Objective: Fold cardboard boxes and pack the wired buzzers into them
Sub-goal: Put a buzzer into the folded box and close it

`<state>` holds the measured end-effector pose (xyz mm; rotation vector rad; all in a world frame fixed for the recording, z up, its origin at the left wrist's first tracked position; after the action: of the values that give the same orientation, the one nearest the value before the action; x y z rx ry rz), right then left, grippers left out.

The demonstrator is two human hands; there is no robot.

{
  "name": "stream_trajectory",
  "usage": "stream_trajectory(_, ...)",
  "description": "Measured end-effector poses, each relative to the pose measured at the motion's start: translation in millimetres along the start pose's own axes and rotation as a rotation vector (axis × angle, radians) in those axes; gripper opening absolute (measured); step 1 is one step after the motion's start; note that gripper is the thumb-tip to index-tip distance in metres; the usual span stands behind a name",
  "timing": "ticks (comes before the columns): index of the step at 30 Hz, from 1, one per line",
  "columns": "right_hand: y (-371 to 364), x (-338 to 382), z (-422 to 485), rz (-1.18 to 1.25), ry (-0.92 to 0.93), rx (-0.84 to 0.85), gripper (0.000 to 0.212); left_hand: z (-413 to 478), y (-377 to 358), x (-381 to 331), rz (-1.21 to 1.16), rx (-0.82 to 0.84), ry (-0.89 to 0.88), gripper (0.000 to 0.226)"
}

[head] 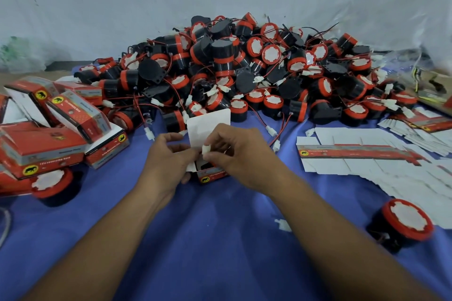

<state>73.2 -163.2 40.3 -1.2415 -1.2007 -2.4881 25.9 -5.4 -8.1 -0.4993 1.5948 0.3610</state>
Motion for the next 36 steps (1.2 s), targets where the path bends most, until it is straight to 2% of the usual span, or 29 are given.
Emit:
stream_trajectory(5, -11, 4, 1, -0.083, 0.011, 0.032, 0.002, 3, 0, 0, 0.030, -0.013, 0.058, 0.026)
stream_trajectory(8, -13, 6, 4, -0.216, 0.024, 0.079, 0.015, -1, -1, 1, -0.015, 0.005, 0.016, 0.022)
stream_trajectory(12, -17, 8, 2, -0.326, 0.033, 0.188, 0.028, -6, 1, -1, -0.203, -0.004, -0.030, 0.011)
stream_trajectory(14, -20, 10, 0, -0.371, 0.028, 0.218, 0.032, -9, 1, -4, -0.186, -0.015, -0.098, 0.008)
stream_trajectory(17, -18, 9, 0, -0.345, 0.026, 0.201, 0.033, -17, -1, -9, -0.028, -0.031, -0.259, 0.012)
stream_trajectory(22, -7, 10, 1, -0.259, 0.133, 0.066, 0.016, -27, -6, -21, 0.371, 0.000, -0.566, 0.030)
stream_trajectory(24, -3, 6, 2, -0.220, 0.083, 0.016, 0.016, -27, -9, -23, 0.493, 0.020, -0.632, 0.027)
stream_trajectory(27, 6, -6, 3, -0.078, -0.052, -0.036, 0.016, -23, -11, -18, 0.544, 0.109, -0.603, 0.033)
stream_trajectory(30, 9, -11, 2, -0.051, -0.092, -0.046, 0.013, -18, -13, -12, 0.555, 0.168, -0.529, 0.021)
stream_trajectory(32, 10, -12, 1, -0.051, -0.095, -0.067, 0.016, -14, -14, -10, 0.505, 0.176, -0.490, 0.025)
stream_trajectory(34, 12, -12, 1, -0.043, -0.072, -0.154, 0.015, -11, -13, -8, 0.444, 0.176, -0.424, 0.025)
stream_trajectory(36, 21, -13, 1, -0.119, -0.044, -0.336, 0.010, -8, -12, -7, 0.439, 0.158, -0.387, 0.024)
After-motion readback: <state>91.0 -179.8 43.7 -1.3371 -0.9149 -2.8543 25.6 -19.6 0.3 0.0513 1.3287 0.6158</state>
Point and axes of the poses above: each hand's wrist, its own z-axis towards the middle knuckle, its own y-axis out of the back of the hand, x = y × z, the point moved 4 cm from there along z, towards the middle knuckle, and after that the axes turned 2 degrees about x, right-handed, at the moved point
